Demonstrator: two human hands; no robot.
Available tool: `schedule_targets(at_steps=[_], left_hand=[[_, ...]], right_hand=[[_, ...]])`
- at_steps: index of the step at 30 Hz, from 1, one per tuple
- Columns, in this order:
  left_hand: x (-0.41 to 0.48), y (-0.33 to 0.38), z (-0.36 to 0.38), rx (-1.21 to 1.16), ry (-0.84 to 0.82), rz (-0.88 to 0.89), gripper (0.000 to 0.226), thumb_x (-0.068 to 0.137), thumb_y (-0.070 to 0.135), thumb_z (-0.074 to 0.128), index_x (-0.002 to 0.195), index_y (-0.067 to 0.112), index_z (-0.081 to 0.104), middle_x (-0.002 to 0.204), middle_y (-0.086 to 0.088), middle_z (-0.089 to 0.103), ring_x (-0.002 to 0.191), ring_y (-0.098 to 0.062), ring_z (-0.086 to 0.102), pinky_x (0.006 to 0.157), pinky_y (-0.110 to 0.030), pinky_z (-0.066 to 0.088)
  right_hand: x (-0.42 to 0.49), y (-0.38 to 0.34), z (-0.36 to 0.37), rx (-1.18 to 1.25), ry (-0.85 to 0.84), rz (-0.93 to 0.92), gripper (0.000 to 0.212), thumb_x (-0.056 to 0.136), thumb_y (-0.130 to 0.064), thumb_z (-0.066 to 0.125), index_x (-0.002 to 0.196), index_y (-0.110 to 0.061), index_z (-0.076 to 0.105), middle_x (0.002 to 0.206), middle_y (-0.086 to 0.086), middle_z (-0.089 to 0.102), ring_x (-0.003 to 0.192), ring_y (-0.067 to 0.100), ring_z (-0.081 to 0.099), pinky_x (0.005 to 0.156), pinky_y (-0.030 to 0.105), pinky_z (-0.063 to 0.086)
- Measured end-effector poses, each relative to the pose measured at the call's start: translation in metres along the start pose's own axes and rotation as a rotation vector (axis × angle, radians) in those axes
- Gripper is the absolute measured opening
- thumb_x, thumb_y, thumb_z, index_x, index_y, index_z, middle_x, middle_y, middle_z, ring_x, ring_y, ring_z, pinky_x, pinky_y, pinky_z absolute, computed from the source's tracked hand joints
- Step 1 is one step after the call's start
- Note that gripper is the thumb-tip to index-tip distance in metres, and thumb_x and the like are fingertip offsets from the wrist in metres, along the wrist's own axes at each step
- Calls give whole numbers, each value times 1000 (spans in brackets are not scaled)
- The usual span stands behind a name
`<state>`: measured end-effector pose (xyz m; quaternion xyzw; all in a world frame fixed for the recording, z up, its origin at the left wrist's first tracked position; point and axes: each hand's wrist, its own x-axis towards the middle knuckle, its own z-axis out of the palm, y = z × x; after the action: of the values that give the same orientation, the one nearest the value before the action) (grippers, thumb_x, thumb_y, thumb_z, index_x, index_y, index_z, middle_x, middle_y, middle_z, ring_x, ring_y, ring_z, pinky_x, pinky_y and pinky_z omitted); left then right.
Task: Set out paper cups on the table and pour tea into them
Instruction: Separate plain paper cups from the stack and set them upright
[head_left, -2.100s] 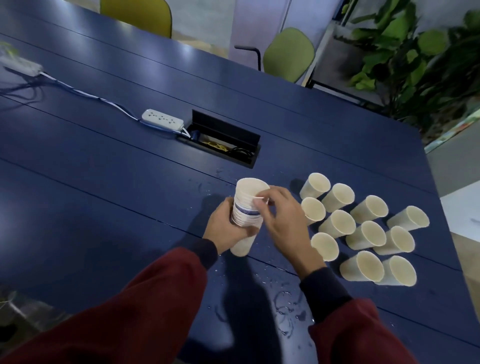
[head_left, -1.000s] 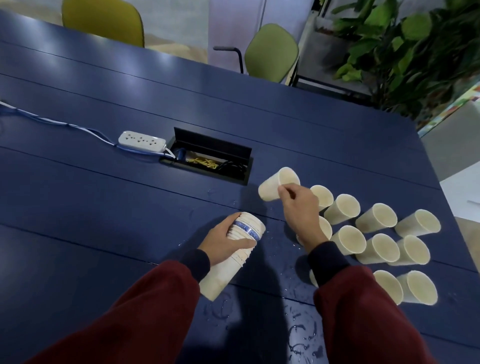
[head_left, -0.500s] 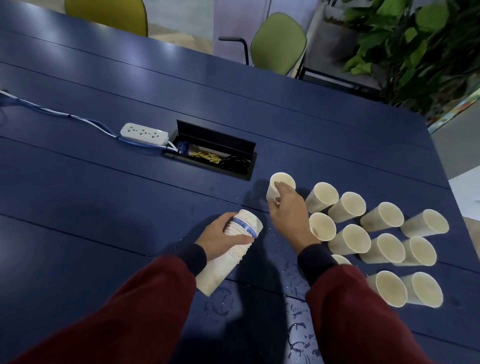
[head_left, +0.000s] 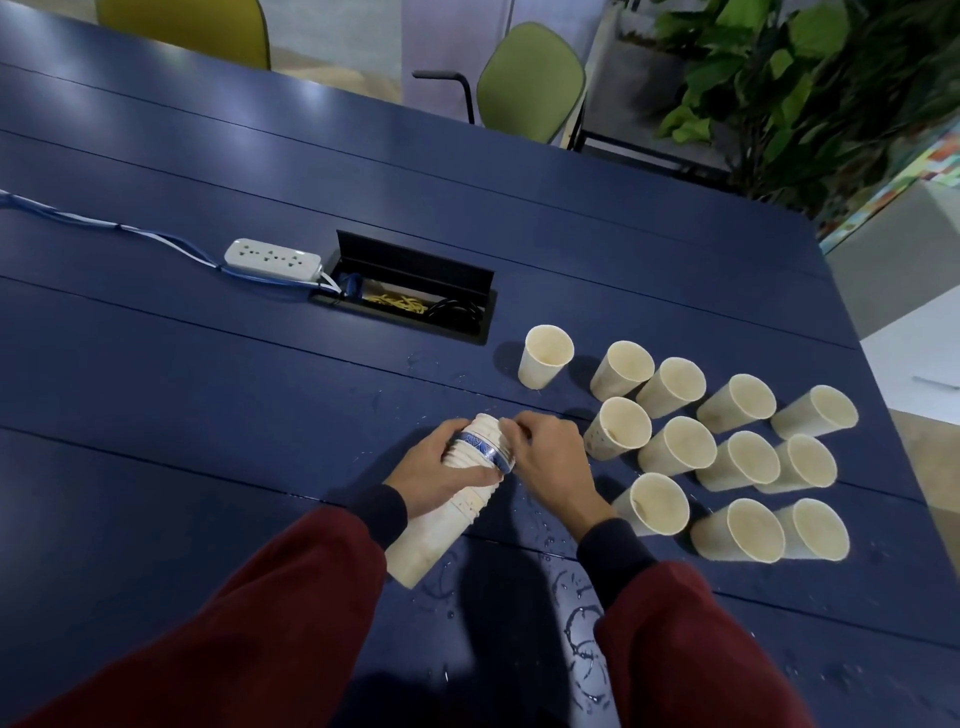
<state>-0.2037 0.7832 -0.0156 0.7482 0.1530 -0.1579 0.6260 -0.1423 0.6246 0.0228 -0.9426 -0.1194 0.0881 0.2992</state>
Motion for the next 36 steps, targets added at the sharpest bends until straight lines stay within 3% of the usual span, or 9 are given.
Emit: schedule_targets(at_steps=[4,9,13,17,22,25,28,32,36], left_hand=[[-3,4,-4,154,11,46,74,70,37,87,133,34,47,109,12,66,94,-9,66,83,-31,57],[-12,7,-11,425,127,111,78,63,59,75,131,45,39,110,15,62,99,-14,59,90,-40,52],[-10,6,-14,316,216,107,89,56,68,70,134,40,38,114,13,62,102,-14,60,92,-41,51],[-9,8,-13,216,248,101,89,54,69,71,131,33,44,110,14,65,100,-10,63,92,-42,53],[-11,8,-13,230,243,112,88,57,67,71,132,33,42,109,16,65,99,-10,63,91,-42,53],[-12,8,-12,239,228,122,84,62,61,74,134,34,41,108,16,66,97,-9,63,90,-41,53],[-13,10,-7,234,201,153,83,62,60,76,134,40,41,107,17,67,97,-5,64,91,-39,53],[-17,14,0,230,167,192,81,65,55,81,135,41,42,106,18,68,96,-1,65,89,-35,55],[-27,10,3,232,140,208,83,62,54,81,135,41,44,106,17,69,96,-1,65,89,-36,55]], right_hand=[[0,0,0,-65,78,16,41,103,-33,51,76,-4,60,72,12,66,67,32,57,63,41,43],[6,15,-14,-20,375,60,36,103,-21,52,69,-13,44,65,9,53,60,28,44,60,35,27],[6,29,-7,-105,322,12,27,101,-13,54,75,-6,55,79,18,59,69,35,50,63,36,29],[2,34,1,-186,173,21,18,99,-9,54,97,2,68,97,22,65,86,40,59,71,40,39],[-5,30,-2,-64,223,5,32,94,-6,60,125,-1,62,127,18,62,106,37,61,91,45,51],[-11,16,-6,8,297,-65,22,96,-15,62,116,-7,66,119,10,66,95,29,65,85,40,52],[-23,-4,-5,88,227,-140,17,100,-23,59,107,-13,71,107,2,71,92,18,64,83,33,51],[-37,-12,0,169,135,-104,22,103,-30,53,97,-19,70,90,-4,72,80,14,64,72,41,54],[-50,-6,-2,202,141,-75,22,102,-30,57,81,-27,63,69,-15,63,67,6,58,61,29,44]])
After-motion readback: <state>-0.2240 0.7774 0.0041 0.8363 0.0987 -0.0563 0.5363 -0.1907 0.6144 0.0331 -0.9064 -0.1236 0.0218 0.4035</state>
